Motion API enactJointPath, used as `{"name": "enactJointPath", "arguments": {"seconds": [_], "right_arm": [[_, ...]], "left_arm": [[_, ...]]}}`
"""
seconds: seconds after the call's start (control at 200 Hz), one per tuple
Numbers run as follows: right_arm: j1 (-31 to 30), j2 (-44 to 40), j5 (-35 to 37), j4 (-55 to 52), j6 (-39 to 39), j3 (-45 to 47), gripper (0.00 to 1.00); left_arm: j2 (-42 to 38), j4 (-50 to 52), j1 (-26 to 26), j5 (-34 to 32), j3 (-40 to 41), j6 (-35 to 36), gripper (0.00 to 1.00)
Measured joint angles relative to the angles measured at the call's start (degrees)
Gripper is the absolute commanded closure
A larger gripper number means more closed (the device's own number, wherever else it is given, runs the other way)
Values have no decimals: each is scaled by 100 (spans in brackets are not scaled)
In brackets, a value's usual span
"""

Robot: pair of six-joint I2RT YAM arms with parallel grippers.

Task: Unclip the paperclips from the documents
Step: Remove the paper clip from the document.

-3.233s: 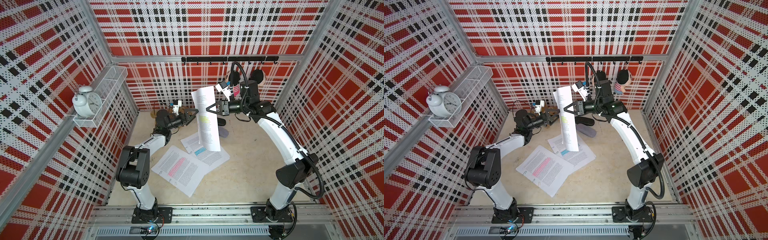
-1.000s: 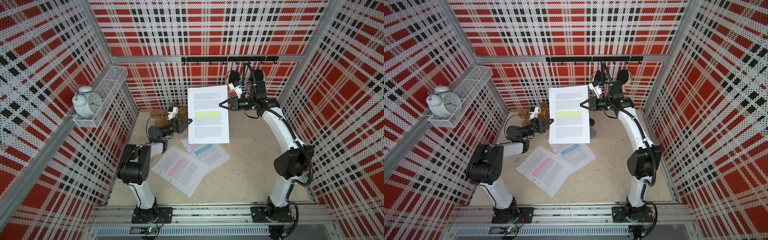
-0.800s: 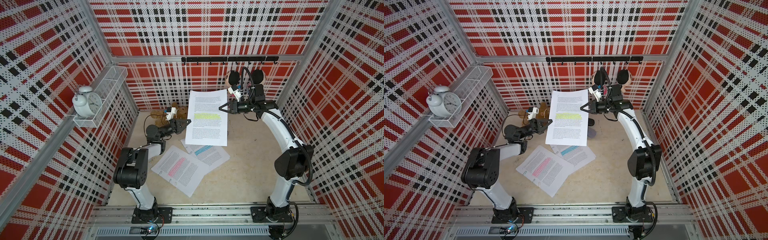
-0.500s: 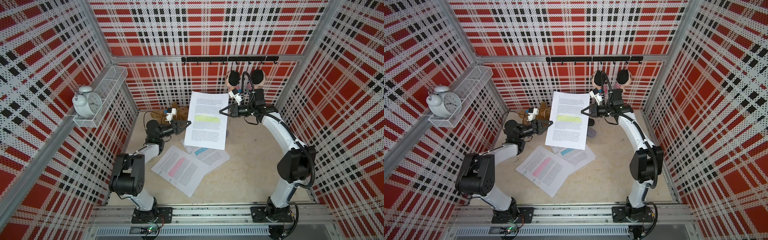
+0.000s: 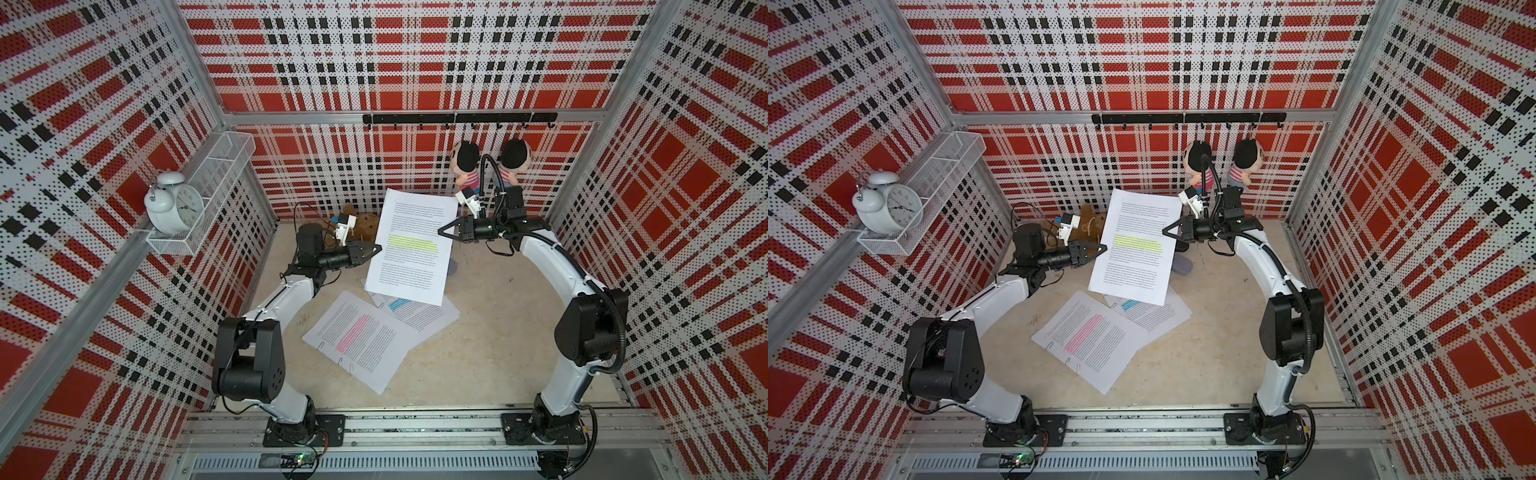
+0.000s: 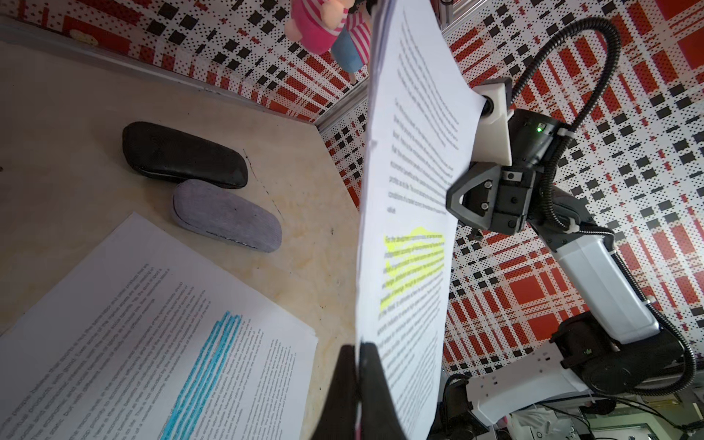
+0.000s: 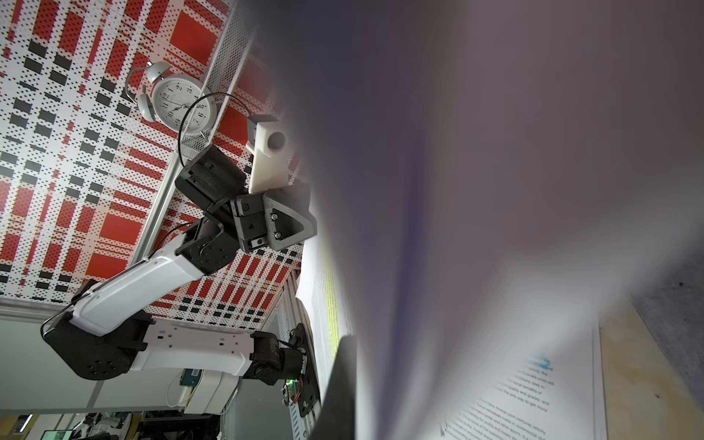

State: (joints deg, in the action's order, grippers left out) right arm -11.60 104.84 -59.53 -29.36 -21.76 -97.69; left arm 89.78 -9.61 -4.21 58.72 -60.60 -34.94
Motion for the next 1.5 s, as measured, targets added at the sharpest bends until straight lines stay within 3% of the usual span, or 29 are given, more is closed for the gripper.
{"name": "enactJointPath", "arguments": {"seconds": [1.147,1.313,1.388,1.498], "right_arm": [[20,-291,-601,1545,-326,1781,100],[1279,-437,114,1766,-343,2083,100],[1626,-437,350,1827,-341,2173,100],[1519,-437,442,1860,-341,2306,100]], "left_arm": [[-553,1869,446,57,125,1049,96],[-684,2234,1784,-1025,483,1071,97],[-693,2339,1853,-1263,570,1067,99],[-743,2426,1762,-1453,629,1067,100]]}}
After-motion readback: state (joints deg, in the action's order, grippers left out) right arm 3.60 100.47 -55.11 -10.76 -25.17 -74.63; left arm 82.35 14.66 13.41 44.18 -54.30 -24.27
